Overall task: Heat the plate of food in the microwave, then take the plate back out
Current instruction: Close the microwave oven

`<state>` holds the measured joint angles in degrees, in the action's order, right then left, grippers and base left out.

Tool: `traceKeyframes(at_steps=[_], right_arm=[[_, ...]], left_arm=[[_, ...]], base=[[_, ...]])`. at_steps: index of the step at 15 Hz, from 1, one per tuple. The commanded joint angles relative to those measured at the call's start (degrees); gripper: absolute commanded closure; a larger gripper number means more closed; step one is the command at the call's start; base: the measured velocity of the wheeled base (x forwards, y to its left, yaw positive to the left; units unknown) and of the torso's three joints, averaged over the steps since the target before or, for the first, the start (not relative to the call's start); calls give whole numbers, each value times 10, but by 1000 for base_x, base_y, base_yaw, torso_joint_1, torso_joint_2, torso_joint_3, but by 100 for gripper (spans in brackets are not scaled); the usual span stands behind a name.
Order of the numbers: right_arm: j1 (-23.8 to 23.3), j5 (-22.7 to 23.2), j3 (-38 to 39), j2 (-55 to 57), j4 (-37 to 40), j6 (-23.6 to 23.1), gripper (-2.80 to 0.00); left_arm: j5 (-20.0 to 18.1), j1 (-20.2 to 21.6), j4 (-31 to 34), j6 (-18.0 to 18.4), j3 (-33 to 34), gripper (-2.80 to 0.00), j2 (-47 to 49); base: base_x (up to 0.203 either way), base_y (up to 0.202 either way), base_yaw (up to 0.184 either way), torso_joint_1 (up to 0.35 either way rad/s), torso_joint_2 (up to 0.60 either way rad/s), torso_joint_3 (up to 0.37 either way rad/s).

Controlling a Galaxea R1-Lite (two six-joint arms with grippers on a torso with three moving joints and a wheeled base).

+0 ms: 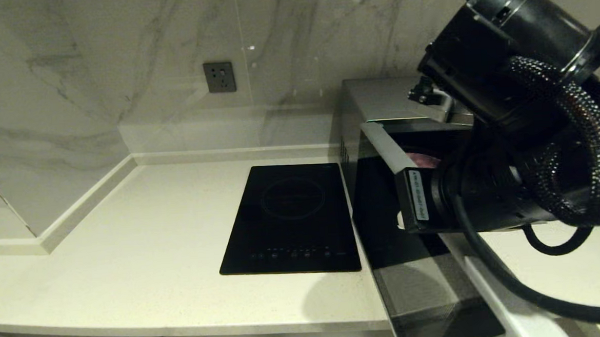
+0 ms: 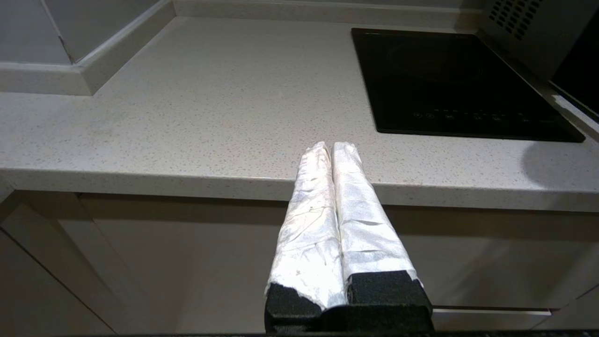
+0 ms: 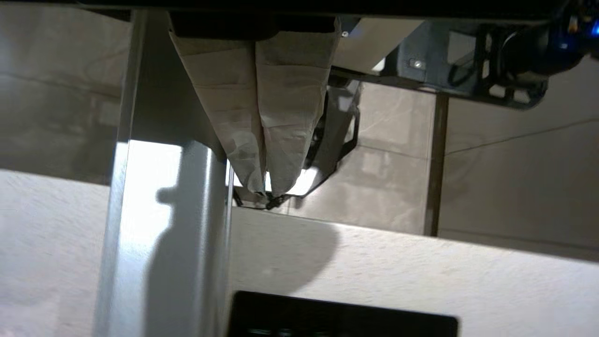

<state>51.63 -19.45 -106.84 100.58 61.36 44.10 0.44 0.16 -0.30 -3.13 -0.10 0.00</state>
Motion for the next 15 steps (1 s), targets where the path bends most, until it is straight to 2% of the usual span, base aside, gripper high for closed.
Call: traceKeyframes(at_steps=[1, 4, 8, 14, 15], right_arm=[[-26, -6, 37, -39, 4, 11, 0], [-80, -17, 75, -78, 3, 13, 0], [-179, -19, 114, -114, 2, 10, 0], [-366, -13, 147, -126, -12, -3, 0], [-393, -7, 153, -123, -24, -18, 0]], left_arm=[[0, 0, 0, 0, 0, 0, 0], [0, 0, 0, 0, 0, 0, 0], [0, 0, 0, 0, 0, 0, 0], [0, 0, 0, 0, 0, 0, 0], [0, 0, 0, 0, 0, 0, 0]], base=[[0, 0, 0, 0, 0, 0], [0, 0, 0, 0, 0, 0], [0, 0, 0, 0, 0, 0], [0, 0, 0, 0, 0, 0], [0, 0, 0, 0, 0, 0]])
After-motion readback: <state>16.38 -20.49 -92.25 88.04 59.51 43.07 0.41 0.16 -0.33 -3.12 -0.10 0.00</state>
